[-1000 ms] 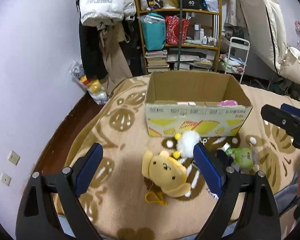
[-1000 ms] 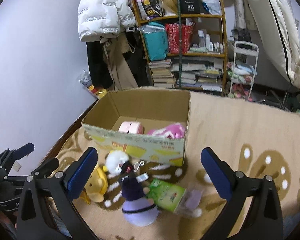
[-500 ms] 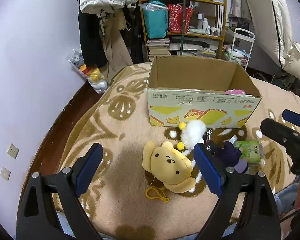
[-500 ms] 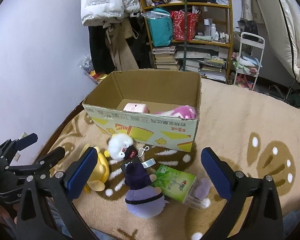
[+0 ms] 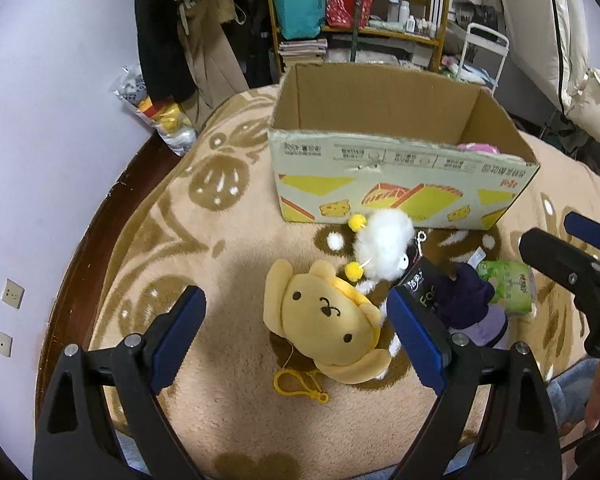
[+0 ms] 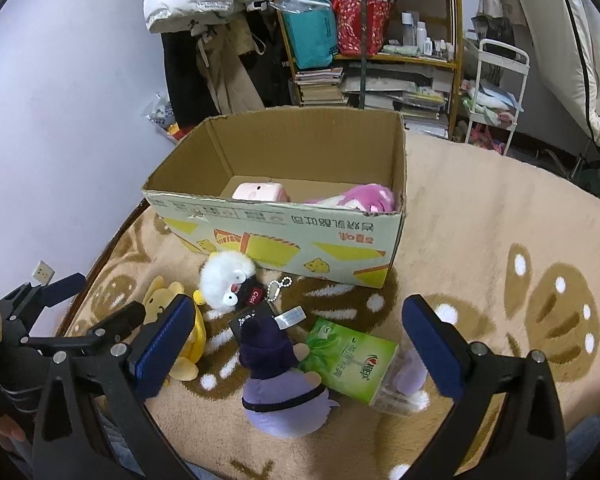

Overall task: Organize soft objects
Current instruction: 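Grasp the yellow dog plush with the left tool while the right tool grasps the purple-hatted doll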

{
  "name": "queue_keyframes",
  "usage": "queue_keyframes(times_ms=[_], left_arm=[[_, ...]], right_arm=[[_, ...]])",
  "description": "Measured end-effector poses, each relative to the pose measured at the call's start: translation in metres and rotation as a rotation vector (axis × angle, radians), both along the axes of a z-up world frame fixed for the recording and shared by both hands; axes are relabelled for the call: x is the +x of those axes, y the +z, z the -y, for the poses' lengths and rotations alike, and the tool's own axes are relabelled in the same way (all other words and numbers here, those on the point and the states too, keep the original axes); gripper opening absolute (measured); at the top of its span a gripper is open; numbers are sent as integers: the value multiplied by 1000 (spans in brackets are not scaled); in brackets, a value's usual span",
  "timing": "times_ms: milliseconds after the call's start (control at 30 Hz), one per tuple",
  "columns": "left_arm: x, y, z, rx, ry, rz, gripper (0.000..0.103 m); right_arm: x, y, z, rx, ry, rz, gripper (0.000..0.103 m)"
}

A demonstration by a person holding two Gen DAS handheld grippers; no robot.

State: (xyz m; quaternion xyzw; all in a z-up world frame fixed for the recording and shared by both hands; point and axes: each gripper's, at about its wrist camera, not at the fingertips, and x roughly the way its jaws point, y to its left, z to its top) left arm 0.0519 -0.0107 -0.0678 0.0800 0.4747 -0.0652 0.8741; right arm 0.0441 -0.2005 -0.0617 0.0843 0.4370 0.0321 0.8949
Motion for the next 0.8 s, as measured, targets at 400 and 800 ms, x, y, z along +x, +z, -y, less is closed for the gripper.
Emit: queue_keyframes(times_ms=[400, 800], left_arm=[[16, -36, 17, 41, -45, -119, 91], [27, -71, 19, 41, -31, -231, 91]], right_arm=[[12, -17, -4, 23, 11, -64, 103], [29, -49, -26, -49, 66, -155, 103]])
